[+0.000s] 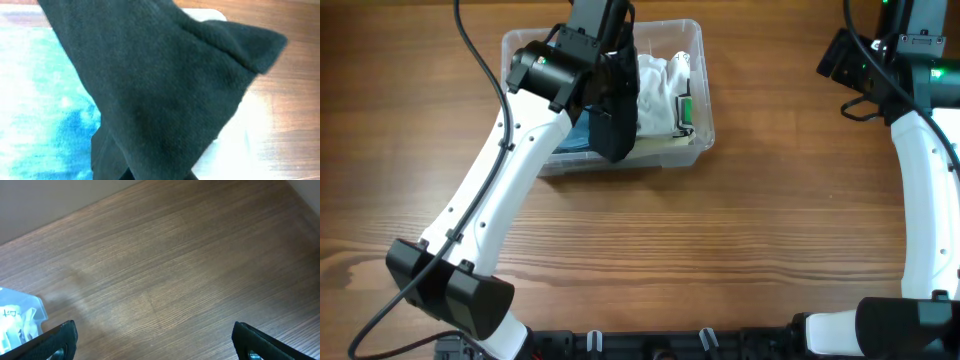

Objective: Pack container
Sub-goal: 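Lift black cloth with left gripper and carry it over the box, then lower black cloth into right side of box and tuck it down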

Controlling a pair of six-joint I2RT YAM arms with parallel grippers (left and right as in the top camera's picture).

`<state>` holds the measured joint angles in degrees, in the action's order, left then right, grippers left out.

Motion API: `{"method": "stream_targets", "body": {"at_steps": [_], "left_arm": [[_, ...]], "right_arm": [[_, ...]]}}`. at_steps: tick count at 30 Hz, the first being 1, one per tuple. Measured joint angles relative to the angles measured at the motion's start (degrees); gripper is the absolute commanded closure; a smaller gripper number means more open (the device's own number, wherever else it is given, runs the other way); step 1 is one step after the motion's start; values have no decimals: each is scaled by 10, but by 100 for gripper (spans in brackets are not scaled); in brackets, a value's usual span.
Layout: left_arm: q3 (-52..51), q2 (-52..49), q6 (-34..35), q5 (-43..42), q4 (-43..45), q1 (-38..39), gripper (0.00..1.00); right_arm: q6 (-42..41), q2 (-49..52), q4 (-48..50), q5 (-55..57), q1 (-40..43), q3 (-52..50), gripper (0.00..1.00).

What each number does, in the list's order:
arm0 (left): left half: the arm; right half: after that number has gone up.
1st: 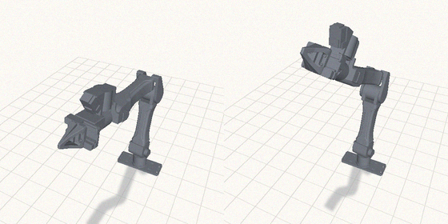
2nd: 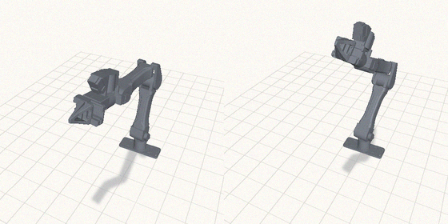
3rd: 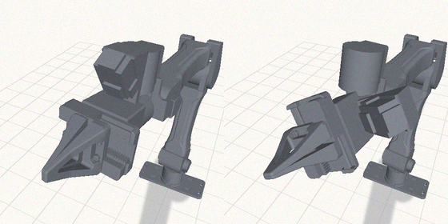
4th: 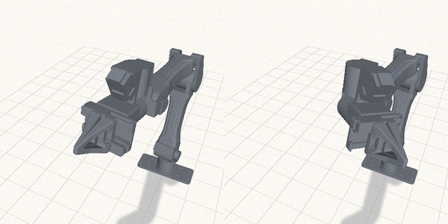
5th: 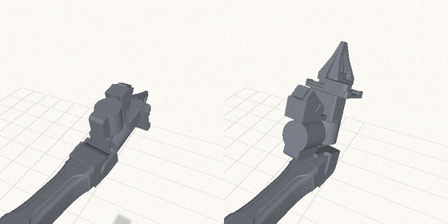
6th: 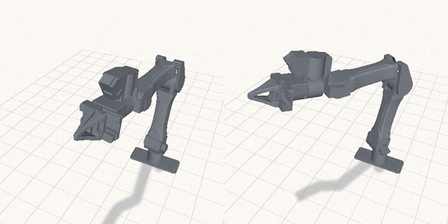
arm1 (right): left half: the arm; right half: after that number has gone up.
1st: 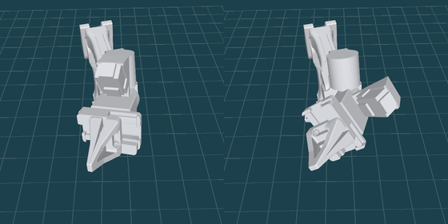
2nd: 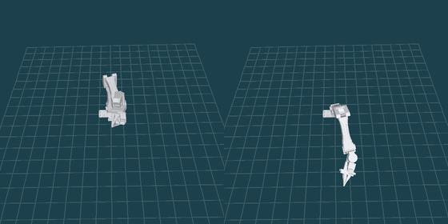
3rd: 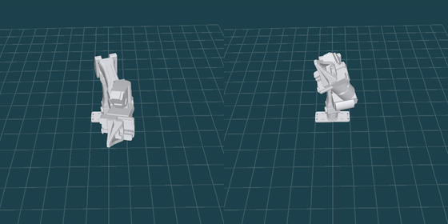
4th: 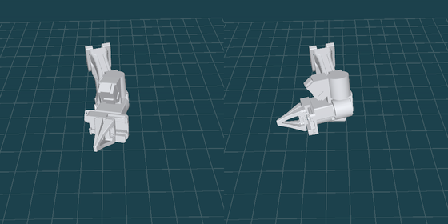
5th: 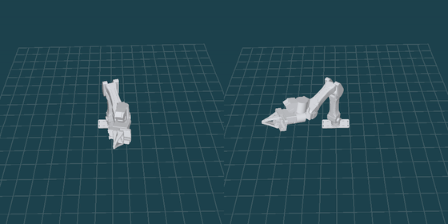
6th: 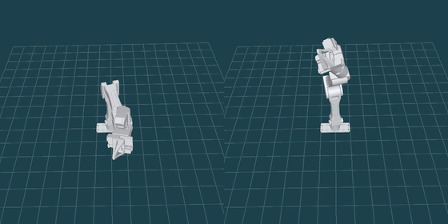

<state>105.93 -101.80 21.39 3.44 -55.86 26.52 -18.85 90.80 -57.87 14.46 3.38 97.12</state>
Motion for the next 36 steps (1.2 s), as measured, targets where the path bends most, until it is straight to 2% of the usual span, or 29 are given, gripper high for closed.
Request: {"method": "stream_targets", "body": {"at_steps": [3,7,11,15,21,30,36], "left_arm": [[0,0,-1,-38,46,2,96],[1,0,-39,-253,81,-20,96],[1,0,-47,-501,155,-99,96],[1,0,-47,-643,185,-127,96],[1,-7,-48,-688,186,-127,96],[1,-135,-48,-693,206,-127,96],[1,-172,-47,-693,235,-127,96]], "right_arm": [[0,0,0,0,0,0,0],[0,0,0,0,0,0,0],[0,0,0,0,0,0,0],[0,0,0,0,0,0,0],[0,0,0,0,0,0,0],[0,0,0,0,0,0,0],[0,0,0,0,0,0,0]]}}
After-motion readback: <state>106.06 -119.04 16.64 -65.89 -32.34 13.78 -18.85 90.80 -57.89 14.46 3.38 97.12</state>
